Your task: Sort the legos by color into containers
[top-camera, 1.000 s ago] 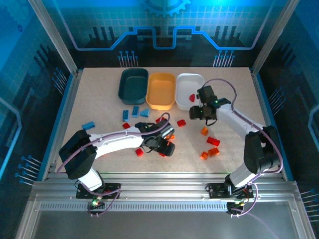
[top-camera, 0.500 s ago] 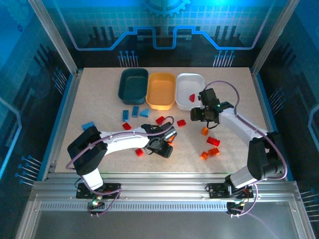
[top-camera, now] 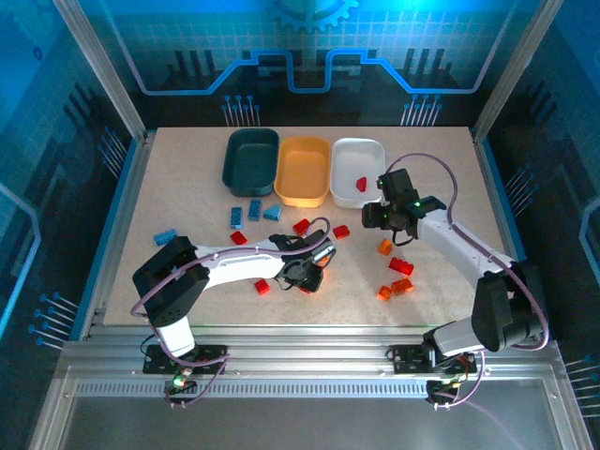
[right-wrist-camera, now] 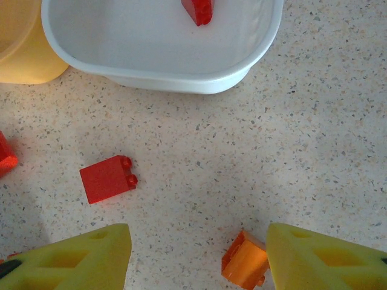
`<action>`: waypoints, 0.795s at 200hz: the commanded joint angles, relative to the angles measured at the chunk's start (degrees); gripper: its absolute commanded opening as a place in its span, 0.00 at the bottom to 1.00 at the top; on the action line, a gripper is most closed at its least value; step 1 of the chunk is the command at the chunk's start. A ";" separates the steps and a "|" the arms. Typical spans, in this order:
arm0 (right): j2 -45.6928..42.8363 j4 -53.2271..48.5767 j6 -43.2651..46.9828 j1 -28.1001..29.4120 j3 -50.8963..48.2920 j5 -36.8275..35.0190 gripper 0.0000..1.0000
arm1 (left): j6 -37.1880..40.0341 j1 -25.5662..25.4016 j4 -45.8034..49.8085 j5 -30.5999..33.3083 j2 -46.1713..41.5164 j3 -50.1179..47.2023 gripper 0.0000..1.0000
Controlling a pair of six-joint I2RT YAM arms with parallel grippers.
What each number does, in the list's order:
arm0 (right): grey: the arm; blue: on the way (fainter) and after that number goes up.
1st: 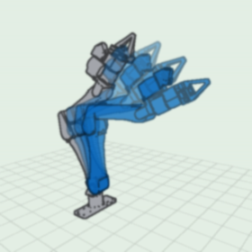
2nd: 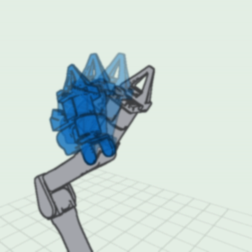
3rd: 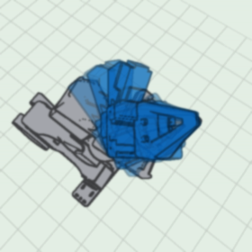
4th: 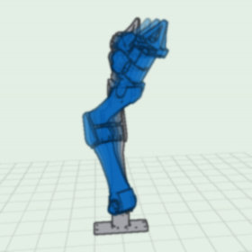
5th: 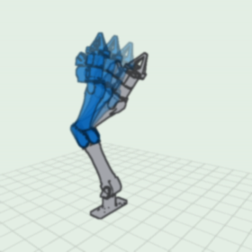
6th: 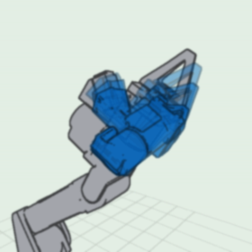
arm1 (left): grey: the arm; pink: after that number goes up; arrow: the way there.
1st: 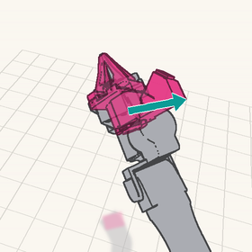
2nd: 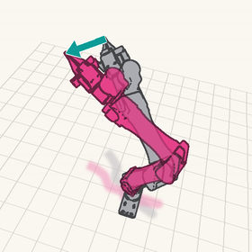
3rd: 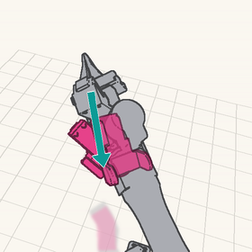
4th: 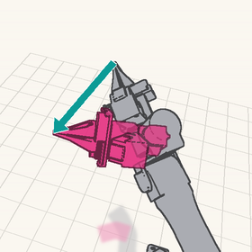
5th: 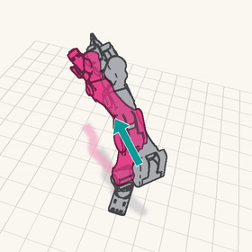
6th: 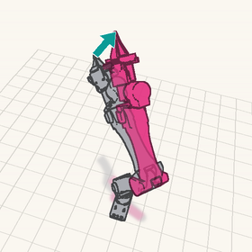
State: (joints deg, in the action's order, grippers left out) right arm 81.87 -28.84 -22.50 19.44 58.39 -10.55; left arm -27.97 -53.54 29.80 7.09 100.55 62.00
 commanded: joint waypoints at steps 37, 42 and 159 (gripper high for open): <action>-1.95 0.80 -0.83 -0.76 -0.61 -1.36 0.61 | 0.13 -0.34 5.58 0.04 -3.76 3.35 0.23; -2.11 0.81 -0.93 -0.94 -0.65 -1.48 0.61 | 0.37 -0.34 6.36 0.07 -4.24 4.31 0.23; -11.74 10.00 -10.80 -12.53 -13.73 8.97 0.59 | 10.17 9.82 8.50 0.23 25.21 55.76 0.22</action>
State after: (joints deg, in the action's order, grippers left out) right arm 73.41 -22.61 -30.98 7.27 46.22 -4.47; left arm -21.87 -43.83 37.17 4.78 117.54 109.01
